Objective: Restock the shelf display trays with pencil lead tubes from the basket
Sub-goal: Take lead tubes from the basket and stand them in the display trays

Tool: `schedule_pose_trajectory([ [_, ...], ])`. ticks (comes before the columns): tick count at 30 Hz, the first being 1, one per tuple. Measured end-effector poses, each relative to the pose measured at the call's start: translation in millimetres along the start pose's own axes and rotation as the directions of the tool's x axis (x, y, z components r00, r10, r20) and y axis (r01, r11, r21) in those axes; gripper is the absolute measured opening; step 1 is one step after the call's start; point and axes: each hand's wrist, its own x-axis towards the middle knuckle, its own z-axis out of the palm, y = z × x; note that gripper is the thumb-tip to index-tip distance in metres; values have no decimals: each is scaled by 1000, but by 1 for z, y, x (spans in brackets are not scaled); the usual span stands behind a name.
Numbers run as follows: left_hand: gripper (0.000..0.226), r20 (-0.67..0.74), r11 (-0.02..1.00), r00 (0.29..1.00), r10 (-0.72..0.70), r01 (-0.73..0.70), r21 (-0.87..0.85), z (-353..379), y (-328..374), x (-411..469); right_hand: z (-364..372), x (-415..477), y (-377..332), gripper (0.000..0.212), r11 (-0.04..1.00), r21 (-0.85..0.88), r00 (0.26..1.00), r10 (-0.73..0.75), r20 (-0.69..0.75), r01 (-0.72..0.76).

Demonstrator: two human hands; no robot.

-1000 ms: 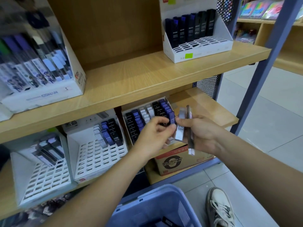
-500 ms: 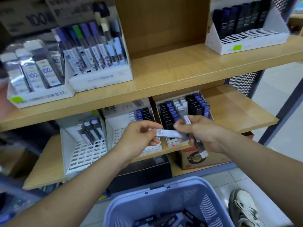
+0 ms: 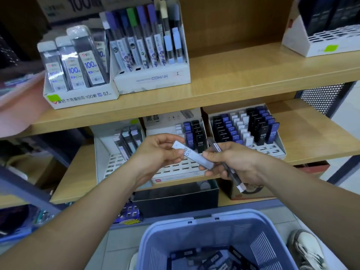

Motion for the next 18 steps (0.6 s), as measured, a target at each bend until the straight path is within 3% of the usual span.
schedule_pose_trajectory([
  [5,18,35,998,999,-32,34,-50,-20,0,-1,19,12,0,12,998,57,1000,28,-4,-28],
  [10,29,-41,972,997,66,-55,227,-50,6,-6,41,23,0,18,995,87,999,44,-25,-42],
  [13,14,-143,945,983,111,-60,320,-84,9,-12,55,26,-2,19,988,151,1000,16,-10,-14],
  [16,10,-247,860,953,174,-25,509,-122,2,-16,63,26,-3,17,983,175,995,34,89,-49],
  [18,13,-293,776,925,243,-4,631,-141,-5,-16,67,28,-3,17,994,90,995,48,83,-55],
])
